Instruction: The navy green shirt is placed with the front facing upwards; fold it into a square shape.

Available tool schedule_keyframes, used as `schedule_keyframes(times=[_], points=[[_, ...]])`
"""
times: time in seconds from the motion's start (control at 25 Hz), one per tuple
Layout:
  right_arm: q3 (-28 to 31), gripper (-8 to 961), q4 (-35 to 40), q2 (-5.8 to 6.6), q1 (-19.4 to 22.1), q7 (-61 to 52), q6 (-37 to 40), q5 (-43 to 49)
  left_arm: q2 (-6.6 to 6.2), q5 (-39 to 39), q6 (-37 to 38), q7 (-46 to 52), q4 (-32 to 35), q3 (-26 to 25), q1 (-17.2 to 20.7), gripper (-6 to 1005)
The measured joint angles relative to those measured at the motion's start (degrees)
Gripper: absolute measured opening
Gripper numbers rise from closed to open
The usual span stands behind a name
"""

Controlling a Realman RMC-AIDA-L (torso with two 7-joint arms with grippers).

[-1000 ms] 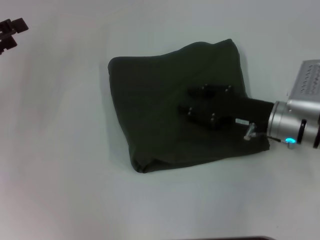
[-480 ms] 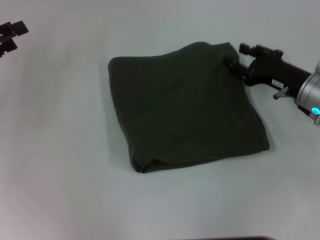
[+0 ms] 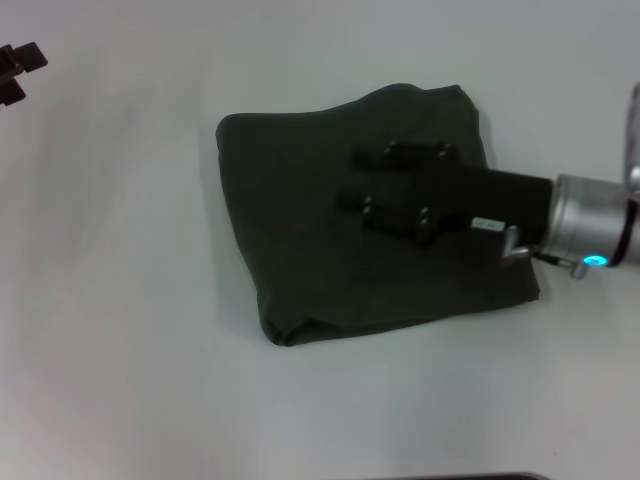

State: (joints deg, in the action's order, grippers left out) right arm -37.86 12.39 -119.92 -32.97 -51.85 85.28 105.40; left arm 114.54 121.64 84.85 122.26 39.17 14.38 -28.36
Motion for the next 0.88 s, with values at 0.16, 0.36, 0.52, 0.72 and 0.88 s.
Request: schedule_keyframes(times=[0.16, 0.36, 0.52, 0.72, 0.88], points=[[-3.73, 562, -2.65, -0.12, -2.36, -0.57, -2.4, 0.05, -0.02, 0.0, -0.61, -0.06, -0.19, 0.0, 0.0, 828], [-8.53, 562, -3.45, -0.18, -3.69, -4.93, -11.12, 0.12, -0.03, -0.01, -0.65, -0.04, -0.23, -0.01, 0.21, 827], [-8.93, 562, -3.47, -0.23, -4.0, -6.65, -15.61, -0.3, -0.01, -0.01, -0.67, -0.01, -0.42, -0.06, 0.24, 827], [-7.35, 562, -2.6, -0.02, -3.03, -5.6, -18.96, -4.59, -0.01, -0.01, -0.67, -0.01, -0.86, -0.05, 0.37, 827], [-5.96, 563, -0.13, 0.14, -1.69, -5.49, -25.42, -7.8, 0.03, -0.08, -0.67, -0.01, -0.86, -0.06, 0.41, 827]])
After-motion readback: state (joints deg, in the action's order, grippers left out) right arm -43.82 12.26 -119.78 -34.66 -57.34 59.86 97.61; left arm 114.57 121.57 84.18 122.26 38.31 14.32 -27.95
